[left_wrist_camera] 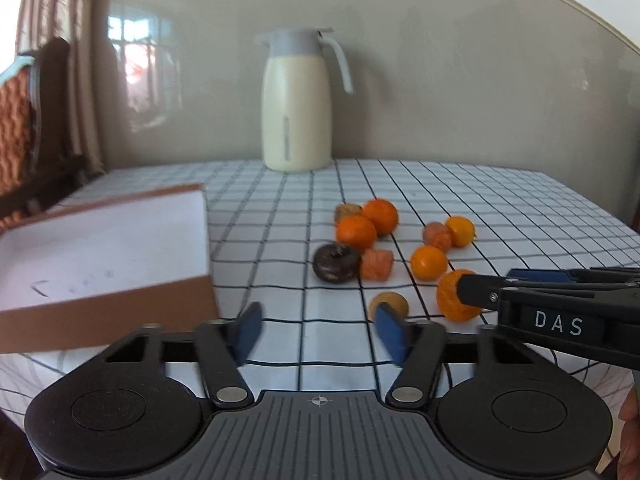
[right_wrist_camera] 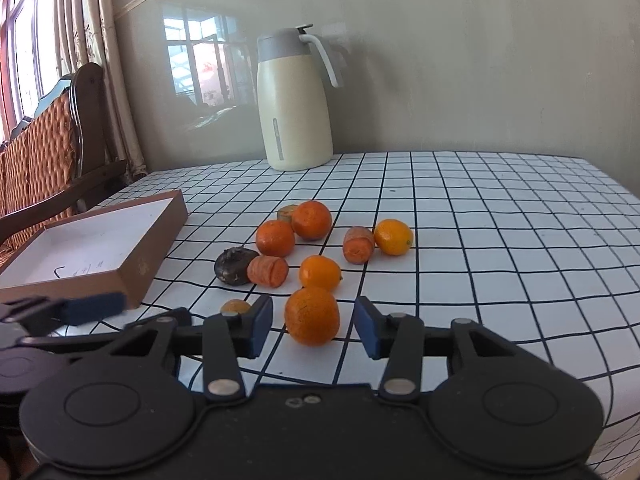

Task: Organize fruits
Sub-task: 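Grasp the small brown fruit with the left tool while the right tool grasps an orange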

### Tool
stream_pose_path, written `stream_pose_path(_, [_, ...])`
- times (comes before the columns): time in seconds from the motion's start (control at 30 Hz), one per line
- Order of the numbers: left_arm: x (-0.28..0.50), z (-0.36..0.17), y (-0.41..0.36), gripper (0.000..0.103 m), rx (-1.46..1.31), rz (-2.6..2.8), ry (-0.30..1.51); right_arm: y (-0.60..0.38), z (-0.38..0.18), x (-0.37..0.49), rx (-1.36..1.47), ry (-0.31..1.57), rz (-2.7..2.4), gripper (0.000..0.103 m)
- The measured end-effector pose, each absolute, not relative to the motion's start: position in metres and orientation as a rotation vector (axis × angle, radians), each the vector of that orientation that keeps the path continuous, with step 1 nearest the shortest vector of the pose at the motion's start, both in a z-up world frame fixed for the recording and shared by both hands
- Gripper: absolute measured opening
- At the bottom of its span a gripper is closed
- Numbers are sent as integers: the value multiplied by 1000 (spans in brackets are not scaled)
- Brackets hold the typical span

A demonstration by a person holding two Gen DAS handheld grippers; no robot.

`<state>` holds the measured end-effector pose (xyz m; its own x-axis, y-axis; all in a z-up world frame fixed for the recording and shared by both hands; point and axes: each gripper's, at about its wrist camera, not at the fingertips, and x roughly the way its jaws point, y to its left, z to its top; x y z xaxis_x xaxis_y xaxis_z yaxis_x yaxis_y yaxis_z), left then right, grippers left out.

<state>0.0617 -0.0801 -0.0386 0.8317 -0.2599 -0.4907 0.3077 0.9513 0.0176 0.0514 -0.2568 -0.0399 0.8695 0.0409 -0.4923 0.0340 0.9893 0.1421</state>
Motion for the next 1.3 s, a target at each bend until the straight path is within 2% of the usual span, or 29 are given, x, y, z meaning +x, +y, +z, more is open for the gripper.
stream_pose_path(0.13, [67, -43, -85, 41, 96, -343, 516, -261, -44, 60, 173, 536, 13, 36])
stream_pose_path(0.4, [72, -44, -85, 41, 77, -364, 517, -266, -50, 72, 212, 567, 23, 35])
stream_pose_path(0.47, [70, -43, -87, 41, 89, -369, 502, -266, -52, 73, 211, 567, 29, 27])
stream_pose_path(0.57, [69, -43, -90, 41, 99, -372, 497, -265, -51, 71, 185, 561, 12, 25])
stream_pose_path(1.3, [103, -64, -116, 41, 53, -377, 534, -282, -52, 70, 225, 557, -39, 26])
